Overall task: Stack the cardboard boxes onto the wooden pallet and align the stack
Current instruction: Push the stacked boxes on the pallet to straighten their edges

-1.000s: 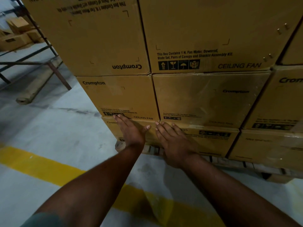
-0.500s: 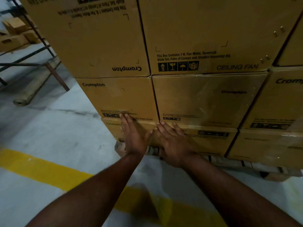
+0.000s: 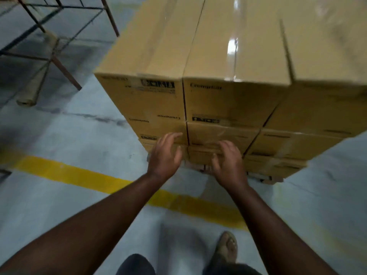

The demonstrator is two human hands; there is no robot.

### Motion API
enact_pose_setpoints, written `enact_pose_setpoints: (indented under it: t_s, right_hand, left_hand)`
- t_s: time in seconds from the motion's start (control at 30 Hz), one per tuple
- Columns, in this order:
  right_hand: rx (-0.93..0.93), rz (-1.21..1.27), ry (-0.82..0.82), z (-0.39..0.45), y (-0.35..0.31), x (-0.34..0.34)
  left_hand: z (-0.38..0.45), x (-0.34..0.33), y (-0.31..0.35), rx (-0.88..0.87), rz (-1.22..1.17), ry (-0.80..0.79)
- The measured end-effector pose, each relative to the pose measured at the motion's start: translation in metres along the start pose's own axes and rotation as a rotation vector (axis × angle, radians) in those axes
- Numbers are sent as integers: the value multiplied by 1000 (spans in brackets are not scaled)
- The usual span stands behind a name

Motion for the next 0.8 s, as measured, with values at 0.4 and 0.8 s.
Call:
enact_pose_setpoints:
  t_s: [0.4, 0.8]
  right_hand:
    - [-223, 249, 9, -187, -118, 262]
    - [-254, 285, 47, -186, 56, 458]
  left_hand:
    - [-55, 186, 271, -36, -111, -187]
    - [-28, 65, 464, 28, -170, -61]
Point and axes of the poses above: each hand's wrist, its own z-axis towards the middle knuckle, its own x-axis out of the back of the hand, y = z × x, the point moved 7 cm from there along z, towards the middle knuckle, and after that the axes turned 13 degrees about -x, right-handed, at the moved point
